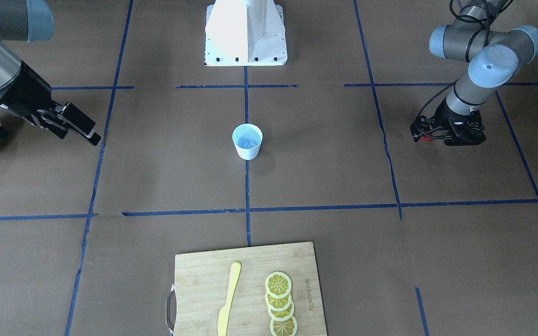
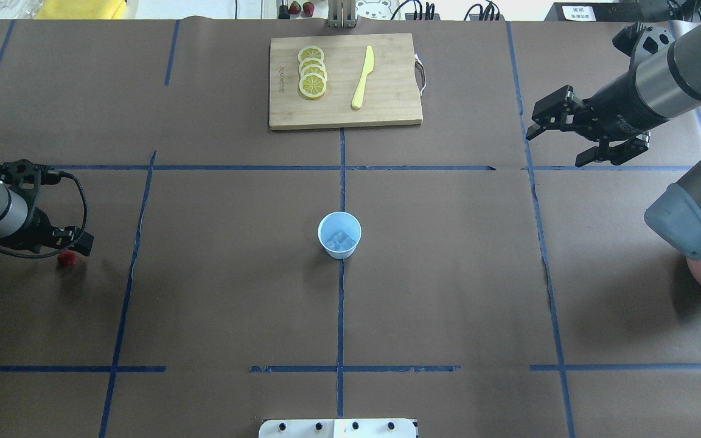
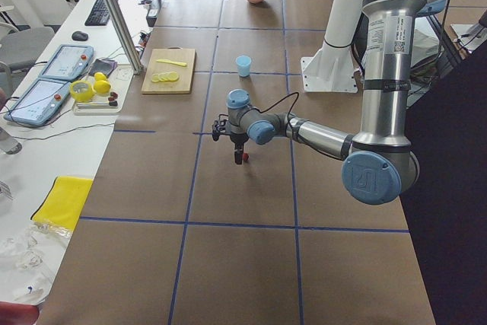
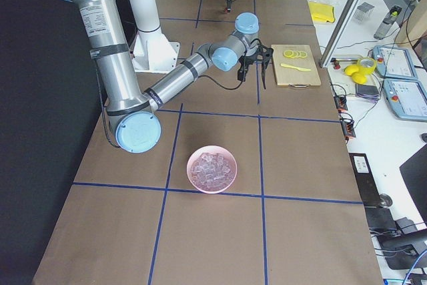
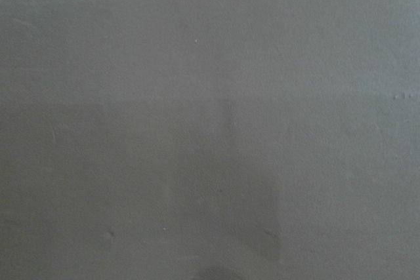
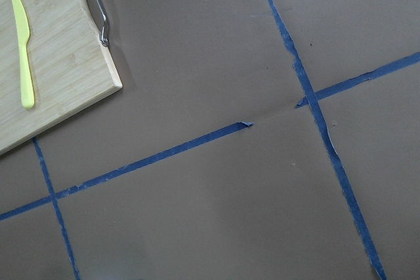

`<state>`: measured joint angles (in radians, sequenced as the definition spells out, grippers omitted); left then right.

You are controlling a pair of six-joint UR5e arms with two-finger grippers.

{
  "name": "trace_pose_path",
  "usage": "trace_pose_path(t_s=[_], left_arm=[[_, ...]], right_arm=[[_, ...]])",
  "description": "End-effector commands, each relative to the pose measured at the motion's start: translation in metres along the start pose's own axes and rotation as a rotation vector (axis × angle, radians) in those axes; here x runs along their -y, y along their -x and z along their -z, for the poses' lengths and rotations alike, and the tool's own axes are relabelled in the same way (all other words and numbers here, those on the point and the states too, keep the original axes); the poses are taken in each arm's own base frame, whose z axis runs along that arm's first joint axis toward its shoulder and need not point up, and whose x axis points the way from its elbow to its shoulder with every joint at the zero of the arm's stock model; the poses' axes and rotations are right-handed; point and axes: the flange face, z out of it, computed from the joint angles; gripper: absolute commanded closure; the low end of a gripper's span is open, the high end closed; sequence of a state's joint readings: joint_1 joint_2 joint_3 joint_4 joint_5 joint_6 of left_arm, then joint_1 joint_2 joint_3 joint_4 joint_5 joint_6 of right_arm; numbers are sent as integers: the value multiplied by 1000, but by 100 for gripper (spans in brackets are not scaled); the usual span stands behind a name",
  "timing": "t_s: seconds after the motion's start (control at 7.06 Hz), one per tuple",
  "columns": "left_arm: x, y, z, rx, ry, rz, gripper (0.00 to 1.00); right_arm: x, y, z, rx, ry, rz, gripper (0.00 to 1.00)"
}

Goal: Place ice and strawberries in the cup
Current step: 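Grasp the red strawberry with the left gripper while the right gripper withdraws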

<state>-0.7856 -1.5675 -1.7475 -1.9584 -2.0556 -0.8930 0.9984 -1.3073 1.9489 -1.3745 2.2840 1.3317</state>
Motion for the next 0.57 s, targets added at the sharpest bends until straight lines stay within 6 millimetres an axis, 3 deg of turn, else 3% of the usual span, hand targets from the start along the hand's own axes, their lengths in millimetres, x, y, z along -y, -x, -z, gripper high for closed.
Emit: trace_pose_path(t_s=[0.0, 0.14, 0.28, 0.42], left_arm=[[-2, 0, -4, 3, 9, -1, 12], [-4, 1, -4, 1, 13, 0, 44], [-4, 0, -5, 1, 16, -2, 89], [-5, 0, -2, -3, 14, -1, 100]], right_arm=[[0, 0, -1, -1, 1, 1, 0], [0, 1, 1, 2, -1, 2, 0], [0, 1, 1, 2, -1, 2, 0], [0, 1, 1, 2, -1, 2, 0]])
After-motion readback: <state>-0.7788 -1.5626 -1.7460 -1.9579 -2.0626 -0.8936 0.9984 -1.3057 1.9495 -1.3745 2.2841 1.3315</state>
